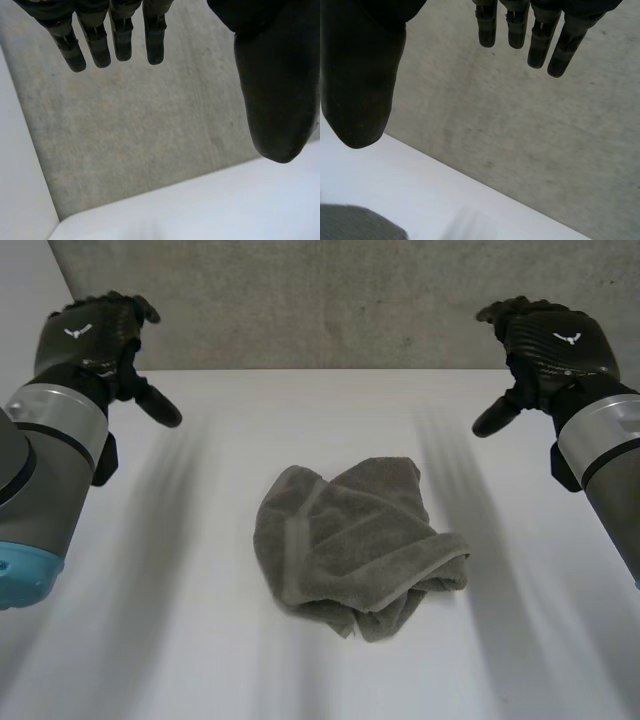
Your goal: Fold the towel.
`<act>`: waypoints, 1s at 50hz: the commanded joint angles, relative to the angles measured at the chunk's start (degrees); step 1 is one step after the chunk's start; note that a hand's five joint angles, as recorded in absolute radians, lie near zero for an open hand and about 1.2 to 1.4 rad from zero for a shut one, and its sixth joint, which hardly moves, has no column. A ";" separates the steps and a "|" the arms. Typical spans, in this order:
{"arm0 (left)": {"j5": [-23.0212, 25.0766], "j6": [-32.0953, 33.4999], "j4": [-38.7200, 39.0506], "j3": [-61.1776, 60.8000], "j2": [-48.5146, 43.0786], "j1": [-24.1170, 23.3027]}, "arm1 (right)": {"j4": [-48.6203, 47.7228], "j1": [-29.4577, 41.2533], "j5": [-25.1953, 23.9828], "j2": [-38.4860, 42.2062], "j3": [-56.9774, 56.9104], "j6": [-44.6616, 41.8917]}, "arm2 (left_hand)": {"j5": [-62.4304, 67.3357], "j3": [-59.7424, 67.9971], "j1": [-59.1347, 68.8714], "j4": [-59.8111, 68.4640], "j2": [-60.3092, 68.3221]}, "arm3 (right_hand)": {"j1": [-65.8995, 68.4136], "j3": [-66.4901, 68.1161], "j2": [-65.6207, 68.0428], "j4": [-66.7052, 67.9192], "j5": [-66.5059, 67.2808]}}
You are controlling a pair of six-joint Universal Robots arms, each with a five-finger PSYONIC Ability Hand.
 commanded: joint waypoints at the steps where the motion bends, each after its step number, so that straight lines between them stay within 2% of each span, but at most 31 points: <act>1: 0.01 1.75 -2.91 1.23 -0.93 -2.06 | 1.40 0.22 4.73 0.88 -1.54 -3.26 | -2.03 -2.76 -3.96 -3.11 -3.29 | -3.43 -2.64 -4.16 -4.37 -3.50; 22: 0.36 1.14 -2.91 0.71 -1.10 -2.32 | 1.66 -0.04 3.33 0.79 -1.63 -3.43 | -2.03 -2.76 -3.96 -3.11 -3.29 | -3.43 -2.64 -4.16 -4.37 -3.50; 26: 3.08 1.84 -3.53 0.27 -0.75 -5.04 | 2.19 -1.70 -1.75 0.44 -0.75 -4.31 | -1.86 -2.76 -3.80 -3.11 -3.12 | -3.43 -2.64 -4.16 -4.37 -3.50; 27: 5.96 1.93 -4.05 0.09 -0.49 -8.00 | 2.97 -3.54 -3.86 0.35 -0.14 -4.57 | -1.86 -2.76 -3.80 -3.11 -3.12 | -3.43 -2.64 -4.16 -4.37 -3.50; 28: 8.77 1.84 -4.93 -0.34 -0.40 -10.90 | 2.98 -3.56 -3.88 0.35 -0.13 -4.57 | -1.86 -2.76 -3.80 -3.11 -3.12 | -3.43 -2.64 -4.16 -4.37 -3.50; 29: 8.80 1.84 -4.93 -0.35 -0.40 -10.93 | 4.72 -5.82 -6.14 0.27 0.56 -4.57 | -1.86 -2.76 -3.80 -3.11 -3.12 | -3.43 -2.64 -4.16 -4.37 -3.50; 30: 10.62 1.67 -5.63 -1.13 -0.31 -13.20 | 4.74 -5.84 -6.16 0.27 0.57 -4.57 | -1.86 -2.76 -3.80 -3.11 -3.12 | -3.43 -2.64 -4.16 -4.37 -3.50; 31: 11.95 1.32 -5.72 -2.10 -0.05 -14.52 | 7.09 -7.67 -8.77 0.35 1.35 -4.66 | -2.03 -2.76 -3.96 -3.11 -3.29 | -3.43 -2.64 -4.16 -4.37 -3.50; 32: 11.96 1.31 -5.73 -2.10 -0.05 -14.54 | 9.64 -9.43 -11.85 0.35 2.14 -4.75 | -2.03 -2.76 -3.96 -3.11 -3.29 | -3.43 -2.64 -4.16 -4.37 -3.50; 33: 12.31 1.14 -5.73 -3.15 -0.22 -14.97 | 9.66 -9.45 -11.88 0.35 2.15 -4.75 | -1.86 -2.76 -3.80 -3.11 -3.12 | -3.43 -2.64 -4.16 -4.37 -3.50; 35: 12.31 0.88 -5.64 -4.12 -0.75 -15.15 | 12.90 -13.03 -17.82 0.97 4.95 -5.54 | -1.53 -2.76 -3.46 -3.11 -2.79 | -3.43 -2.64 -4.16 -4.37 -3.50; 38: 12.23 0.35 -5.55 -4.83 -3.02 -16.46 | 13.00 -15.69 -20.75 1.14 7.34 -6.24 | -1.02 -2.76 -2.96 -3.11 -2.29 | -3.43 -2.64 -4.16 -4.37 -3.50; 40: 12.14 -0.18 -5.37 -4.57 -5.06 -17.79 | 12.13 -19.98 -26.35 1.41 12.06 -8.69 | -0.52 -2.76 -2.45 -3.11 -1.78 | -3.43 -2.64 -4.16 -4.37 -3.50; 46: 9.24 -2.82 -3.35 -2.72 -11.56 -22.45 | 11.77 -22.54 -31.38 4.48 18.14 -14.76 | 0.49 -2.76 -1.44 -3.11 -0.77 | -3.43 -2.64 -4.16 -4.37 -3.50; 50: 5.65 -3.08 -1.95 -0.18 -15.15 -25.60 | 10.01 -22.72 -31.48 6.59 20.08 -16.09 | 0.66 -2.76 -1.27 -3.11 -0.60 | -3.43 -2.64 -4.16 -4.37 -3.50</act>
